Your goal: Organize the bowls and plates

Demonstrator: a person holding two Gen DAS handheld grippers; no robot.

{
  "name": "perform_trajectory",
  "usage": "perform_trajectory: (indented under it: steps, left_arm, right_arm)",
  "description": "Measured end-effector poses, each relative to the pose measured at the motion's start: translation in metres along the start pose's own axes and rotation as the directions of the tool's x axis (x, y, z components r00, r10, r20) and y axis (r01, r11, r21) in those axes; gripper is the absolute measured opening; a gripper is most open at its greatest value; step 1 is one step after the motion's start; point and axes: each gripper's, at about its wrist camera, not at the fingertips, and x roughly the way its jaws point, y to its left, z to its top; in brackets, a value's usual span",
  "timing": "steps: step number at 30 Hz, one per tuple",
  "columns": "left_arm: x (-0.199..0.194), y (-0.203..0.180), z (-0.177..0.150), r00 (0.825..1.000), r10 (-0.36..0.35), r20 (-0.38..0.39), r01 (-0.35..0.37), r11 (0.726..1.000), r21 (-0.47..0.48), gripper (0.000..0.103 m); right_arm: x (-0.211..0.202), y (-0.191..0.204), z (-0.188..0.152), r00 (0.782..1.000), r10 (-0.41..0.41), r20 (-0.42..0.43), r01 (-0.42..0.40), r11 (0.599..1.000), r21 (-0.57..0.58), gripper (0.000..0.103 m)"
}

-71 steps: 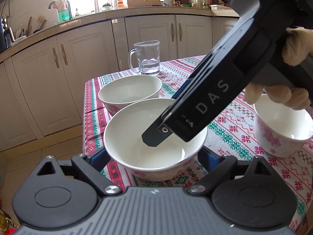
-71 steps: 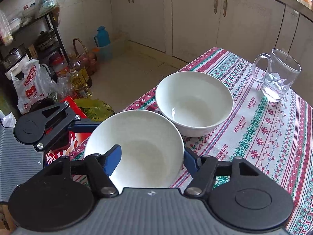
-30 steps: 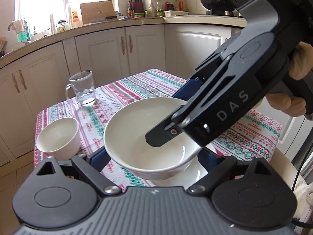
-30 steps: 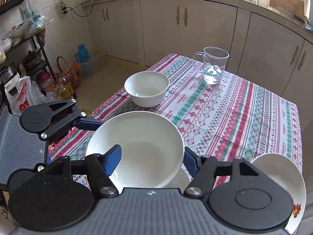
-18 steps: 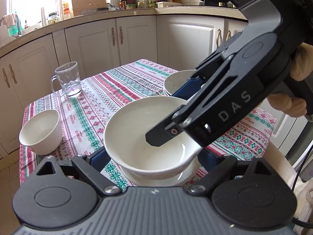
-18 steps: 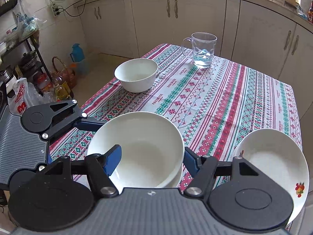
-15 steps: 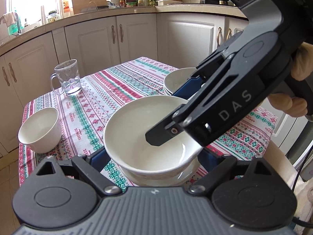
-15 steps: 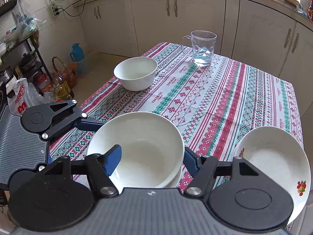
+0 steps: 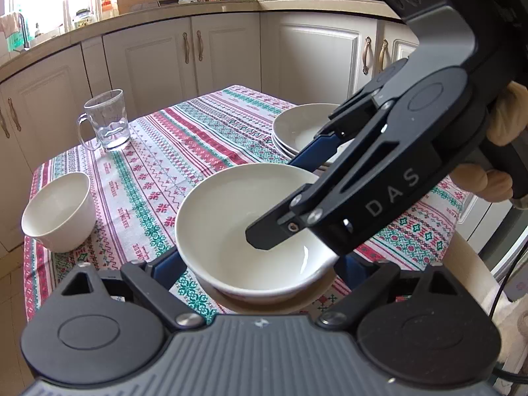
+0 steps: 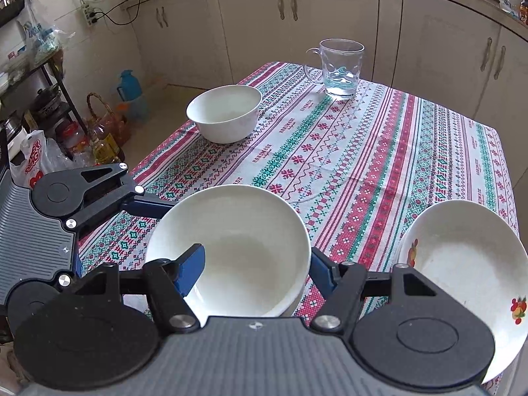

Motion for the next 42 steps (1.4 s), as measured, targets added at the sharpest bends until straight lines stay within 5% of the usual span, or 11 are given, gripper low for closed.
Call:
perform_trajectory:
  steps: [23, 34, 42]
  left_arm:
    - [0.003, 0.005, -0.002, 0.999, -0.038, -0.012, 0.038, 0.999, -0.033, 0.096]
    - [-0.010, 0.006, -0.008, 1.000, -0.006, -0.008, 0.006, 1.000, -0.013, 0.098]
    - [-0.034, 0.027, -0.025, 0.999, 0.040, 0.003, -0.040, 0.997, -0.068, 0.098]
  right_arm:
    - [0.006, -0.002, -0.003, 1.000, -0.003, -0.001, 0.003, 1.000, -0.004, 0.074]
    - [-0.005, -0.001, -0.010, 0.998, -0.033, 0.054, 0.034, 0.999, -0.016, 0.103]
    - [-0.014, -0.004, -0.014, 0.996, -0.057, 0.069, 0.056, 0.998, 0.016, 0.103]
